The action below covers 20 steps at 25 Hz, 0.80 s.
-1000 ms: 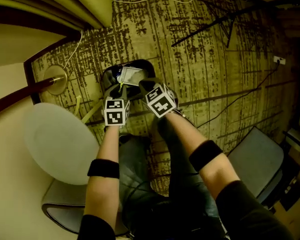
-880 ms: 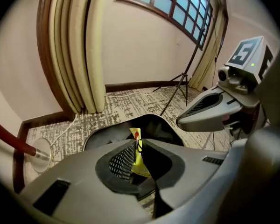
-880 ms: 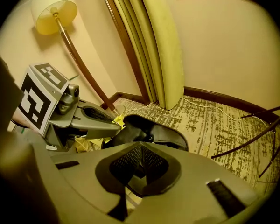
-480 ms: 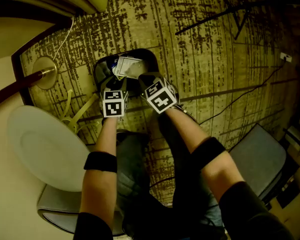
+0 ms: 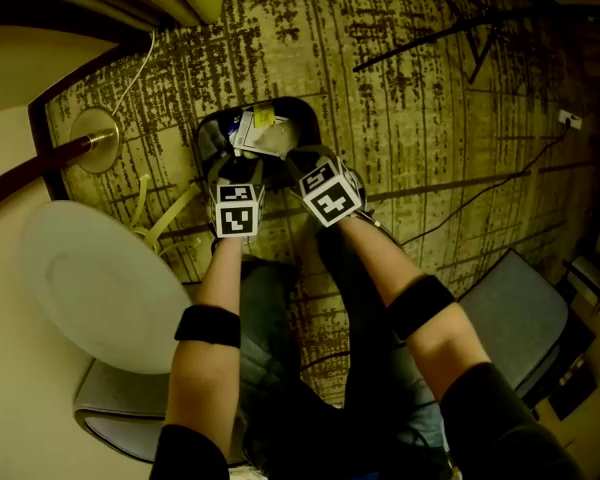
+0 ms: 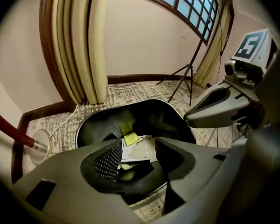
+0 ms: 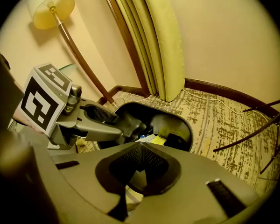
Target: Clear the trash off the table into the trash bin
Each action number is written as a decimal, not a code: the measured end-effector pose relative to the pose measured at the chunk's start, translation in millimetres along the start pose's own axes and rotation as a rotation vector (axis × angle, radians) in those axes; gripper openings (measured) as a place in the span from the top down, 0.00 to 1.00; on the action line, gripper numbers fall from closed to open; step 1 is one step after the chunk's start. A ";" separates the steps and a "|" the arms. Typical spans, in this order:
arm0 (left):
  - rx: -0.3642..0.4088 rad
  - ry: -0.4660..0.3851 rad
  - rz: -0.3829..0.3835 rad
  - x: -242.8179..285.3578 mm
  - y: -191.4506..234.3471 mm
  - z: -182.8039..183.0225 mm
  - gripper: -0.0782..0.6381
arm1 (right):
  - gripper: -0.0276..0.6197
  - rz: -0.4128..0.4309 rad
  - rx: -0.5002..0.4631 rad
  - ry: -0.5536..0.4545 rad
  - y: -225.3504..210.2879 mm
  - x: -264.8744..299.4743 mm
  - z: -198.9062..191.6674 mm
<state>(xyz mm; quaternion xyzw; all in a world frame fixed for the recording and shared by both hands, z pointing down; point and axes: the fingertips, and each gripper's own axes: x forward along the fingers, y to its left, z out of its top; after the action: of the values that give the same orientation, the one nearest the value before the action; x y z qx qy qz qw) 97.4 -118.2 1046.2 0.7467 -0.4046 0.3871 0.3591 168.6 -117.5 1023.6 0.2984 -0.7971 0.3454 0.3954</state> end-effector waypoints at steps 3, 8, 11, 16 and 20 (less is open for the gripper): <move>0.004 -0.023 0.005 -26.3 -7.6 13.2 0.59 | 0.96 -0.003 0.001 -0.002 8.8 -19.9 8.4; 0.023 -0.092 0.035 -99.7 -25.4 53.8 0.86 | 0.96 -0.008 -0.005 -0.019 31.8 -77.6 41.4; 0.024 -0.132 0.047 -157.0 -43.7 78.7 0.89 | 0.96 -0.013 -0.020 -0.041 51.0 -125.5 68.1; -0.011 -0.232 0.094 -261.1 -54.2 121.7 0.89 | 0.96 -0.016 -0.083 -0.114 87.8 -203.9 126.7; -0.021 -0.306 0.143 -348.0 -52.0 145.5 0.89 | 0.96 -0.012 -0.126 -0.166 119.8 -253.1 160.6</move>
<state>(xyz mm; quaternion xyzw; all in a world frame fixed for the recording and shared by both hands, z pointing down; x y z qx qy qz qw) 55.3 -106.7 667.9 0.7625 -0.5105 0.2892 0.2726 139.7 -122.8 702.2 0.3050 -0.8456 0.2662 0.3480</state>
